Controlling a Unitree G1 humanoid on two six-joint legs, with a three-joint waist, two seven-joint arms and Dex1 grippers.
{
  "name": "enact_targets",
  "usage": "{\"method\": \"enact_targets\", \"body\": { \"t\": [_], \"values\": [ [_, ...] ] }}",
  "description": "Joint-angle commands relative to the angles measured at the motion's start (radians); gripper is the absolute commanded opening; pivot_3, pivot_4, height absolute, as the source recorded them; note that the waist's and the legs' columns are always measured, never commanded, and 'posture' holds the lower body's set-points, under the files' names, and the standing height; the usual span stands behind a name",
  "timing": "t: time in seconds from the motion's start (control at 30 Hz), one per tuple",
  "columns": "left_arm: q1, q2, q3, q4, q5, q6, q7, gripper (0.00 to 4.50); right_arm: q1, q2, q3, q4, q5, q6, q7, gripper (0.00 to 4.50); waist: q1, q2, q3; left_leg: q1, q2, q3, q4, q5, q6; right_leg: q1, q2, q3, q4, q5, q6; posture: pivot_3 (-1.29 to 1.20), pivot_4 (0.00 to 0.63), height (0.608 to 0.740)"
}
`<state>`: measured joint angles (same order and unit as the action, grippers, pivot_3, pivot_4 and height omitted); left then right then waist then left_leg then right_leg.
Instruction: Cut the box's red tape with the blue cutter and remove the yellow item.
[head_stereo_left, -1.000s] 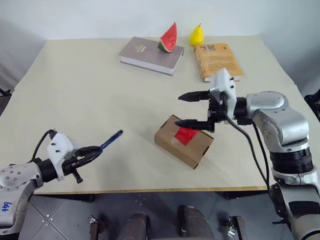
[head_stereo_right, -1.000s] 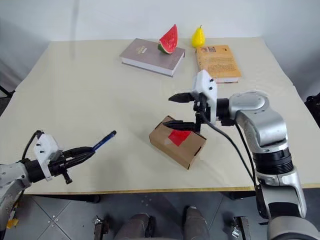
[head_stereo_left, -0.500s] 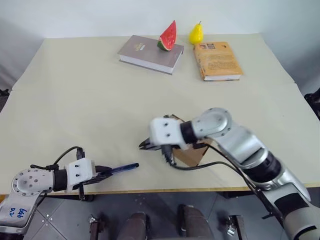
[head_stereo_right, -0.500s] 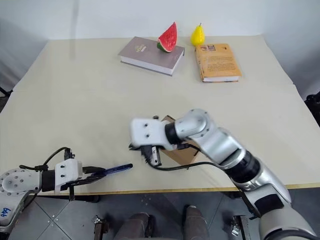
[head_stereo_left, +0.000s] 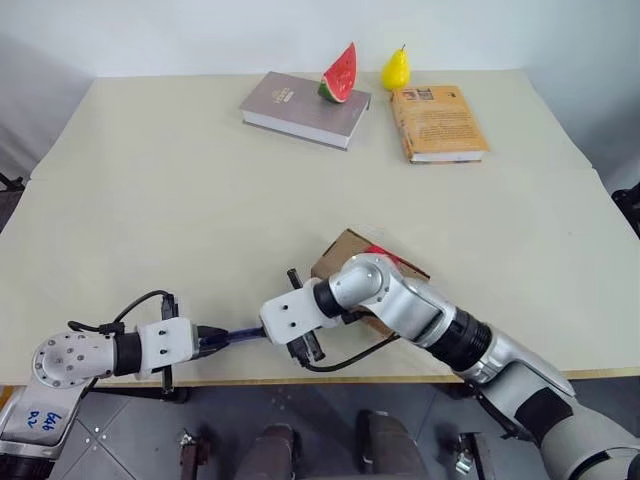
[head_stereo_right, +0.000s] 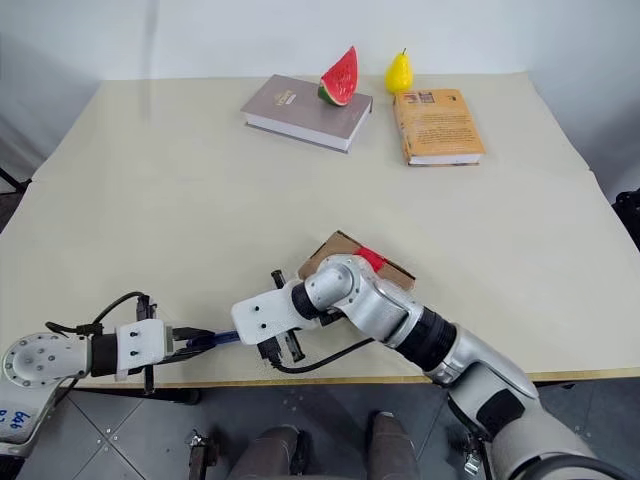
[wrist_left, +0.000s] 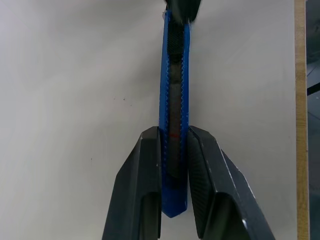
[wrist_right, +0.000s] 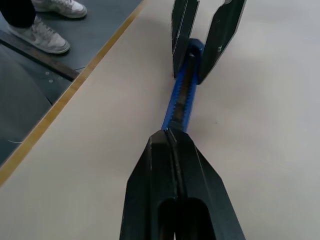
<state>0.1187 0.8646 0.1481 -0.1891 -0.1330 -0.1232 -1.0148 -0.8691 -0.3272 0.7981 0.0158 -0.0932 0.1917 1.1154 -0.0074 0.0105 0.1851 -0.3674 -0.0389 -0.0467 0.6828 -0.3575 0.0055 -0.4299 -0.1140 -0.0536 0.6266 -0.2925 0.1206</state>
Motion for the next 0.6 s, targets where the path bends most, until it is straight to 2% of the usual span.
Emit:
{"method": "enact_targets", "body": {
  "t": [0.03,0.3,0.43,0.6],
  "values": [
    [0.012,-0.004,-0.029,0.006,0.013,0.011,0.007,0.39,0.001,0.027,0.004,0.021,-0.032,-0.058,0.016,0.03,0.000,0.000,0.000,0.000,0.000,0.000,0.000,0.000,0.000,0.000,0.000,0.000,0.000,0.000,0.000,0.00,0.150,0.740],
    [0.014,-0.008,-0.032,0.001,0.006,0.024,0.020,0.39,-0.005,0.087,-0.032,0.073,-0.057,-0.108,0.019,0.03,0.000,0.000,0.000,0.001,0.000,0.000,0.000,0.000,0.000,0.001,0.000,0.000,0.001,0.000,0.000,0.00,0.150,0.740],
    [0.032,0.004,-0.035,0.000,-0.004,0.042,0.003,0.39,-0.014,0.055,-0.105,-0.022,-0.007,-0.083,0.060,0.03,0.000,0.000,0.000,0.001,0.000,0.000,0.000,0.000,0.000,0.001,0.000,0.000,0.001,0.000,0.000,0.00,0.150,0.740],
    [0.040,0.012,-0.041,-0.001,-0.005,0.071,0.001,0.39,-0.007,-0.005,-0.115,-0.067,-0.048,-0.076,0.093,0.03,-0.001,0.000,0.000,0.001,0.000,0.000,0.000,0.000,0.000,0.001,0.000,0.000,0.001,0.000,0.000,0.00,0.150,0.740]
  ]
}}
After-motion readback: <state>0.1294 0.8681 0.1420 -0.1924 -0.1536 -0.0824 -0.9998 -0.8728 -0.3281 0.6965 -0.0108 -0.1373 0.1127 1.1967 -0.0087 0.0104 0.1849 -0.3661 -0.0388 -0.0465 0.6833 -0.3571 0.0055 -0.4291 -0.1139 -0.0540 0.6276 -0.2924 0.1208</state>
